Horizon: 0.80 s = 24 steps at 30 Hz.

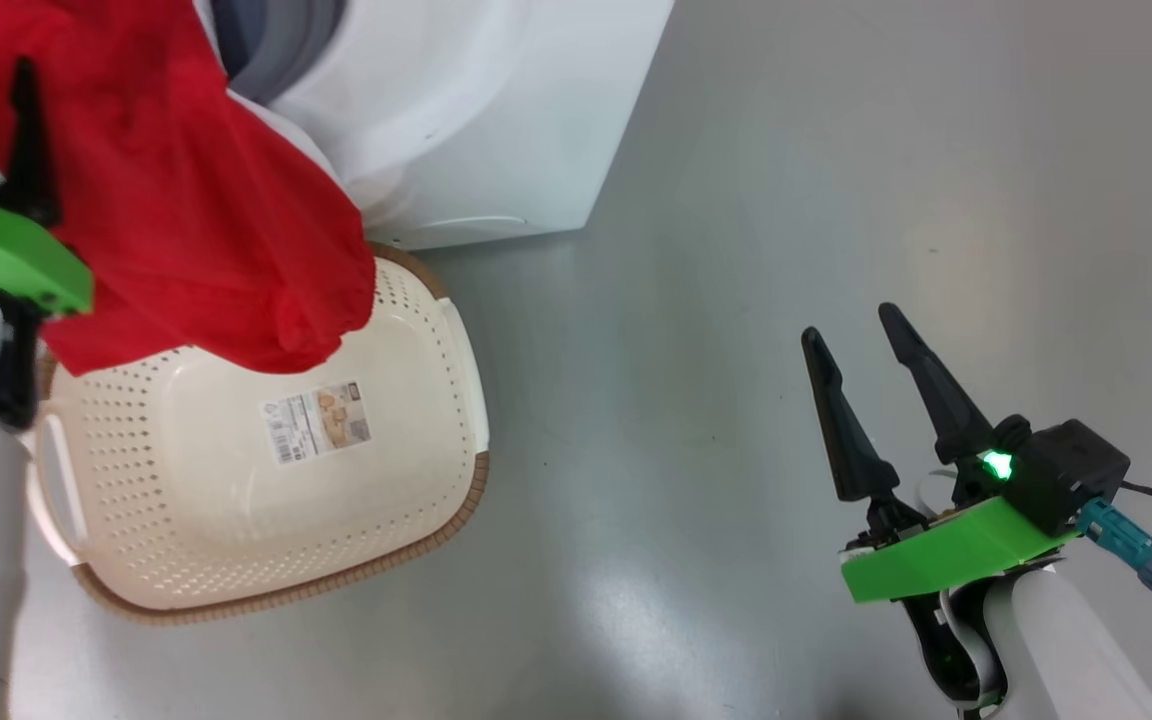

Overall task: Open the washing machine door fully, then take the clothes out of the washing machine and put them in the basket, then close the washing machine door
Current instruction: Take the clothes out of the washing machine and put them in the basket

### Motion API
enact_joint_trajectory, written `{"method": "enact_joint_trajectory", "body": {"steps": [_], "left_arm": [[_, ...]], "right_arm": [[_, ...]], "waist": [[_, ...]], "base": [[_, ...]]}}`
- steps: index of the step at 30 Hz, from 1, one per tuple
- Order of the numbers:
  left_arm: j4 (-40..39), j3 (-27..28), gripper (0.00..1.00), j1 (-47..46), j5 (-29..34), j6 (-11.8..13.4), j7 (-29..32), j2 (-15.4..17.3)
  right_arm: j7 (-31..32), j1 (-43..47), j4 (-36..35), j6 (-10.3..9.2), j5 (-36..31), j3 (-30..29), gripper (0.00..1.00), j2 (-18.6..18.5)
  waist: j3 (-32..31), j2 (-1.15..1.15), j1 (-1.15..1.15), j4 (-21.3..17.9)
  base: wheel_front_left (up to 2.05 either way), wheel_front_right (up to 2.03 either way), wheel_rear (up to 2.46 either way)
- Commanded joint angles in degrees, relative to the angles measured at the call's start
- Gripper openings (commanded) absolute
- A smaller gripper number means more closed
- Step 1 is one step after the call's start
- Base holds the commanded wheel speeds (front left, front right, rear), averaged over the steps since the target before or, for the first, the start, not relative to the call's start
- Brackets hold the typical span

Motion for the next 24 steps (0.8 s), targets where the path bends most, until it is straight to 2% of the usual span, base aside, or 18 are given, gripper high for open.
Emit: {"method": "enact_joint_trajectory", "body": {"steps": [1,9,16,17,18,19,22,23,24], "left_arm": [[0.13,1.04,1.0,-1.03,-0.46,0.04,-0.29,3.62],[9.07,0.91,1.0,-7.61,-1.05,0.04,-0.29,5.65],[11.49,-4.26,0.99,-8.8,-3.7,0.04,-0.29,4.84],[11.4,-5.0,0.94,-8.8,-4.43,0.04,-0.29,4.73],[11.36,-5.86,0.83,-8.79,-5.05,0.04,-0.29,4.76],[11.28,-6.69,0.66,-8.82,-5.64,0.04,-0.29,4.9],[10.89,-8.71,0.05,-8.94,-7.45,0.04,-0.29,5.45],[10.54,-9.27,0.0,-8.96,-7.97,0.04,-0.29,5.67],[10.15,-9.79,0.0,-8.93,-8.48,0.04,-0.29,5.83]], "right_arm": [[-0.37,-0.42,-1.52,0.19,0.41,1.57,1.0,0.05],[-0.37,-1.09,-2.07,0.19,0.86,2.02,1.0,0.05],[-0.37,-1.26,-2.32,0.19,1.09,1.8,1.0,0.05],[-0.37,-1.28,-2.34,0.19,1.12,1.74,1.0,0.05],[-0.37,-1.3,-2.36,0.19,1.13,1.71,1.0,0.05],[-0.37,-1.36,-2.38,0.19,1.15,1.69,1.0,0.05],[-0.37,-1.64,-2.42,0.19,1.22,1.69,1.0,0.05],[-0.37,-1.74,-2.44,0.19,1.24,1.67,1.0,0.05],[-0.37,-1.85,-2.44,0.19,1.27,1.66,1.0,0.05]], "waist": [[0.76,0.0,0.0,-0.6],[2.26,0.0,0.0,-1.8],[2.89,0.0,0.0,-2.19],[2.96,0.0,0.0,-2.17],[3.04,0.0,0.0,-2.14],[3.11,0.0,0.0,-2.12],[3.3,0.0,0.0,-2.06],[3.35,0.0,0.0,-2.03],[3.38,0.0,0.0,-2.01]], "base": [[0.0,0.0,0.0],[0.0,0.0,0.0],[0.0,0.0,0.0],[0.0,0.0,0.0],[0.0,0.0,0.0],[0.0,0.0,0.0],[0.0,0.0,0.0],[0.0,0.0,0.0],[0.0,0.0,0.0]]}}
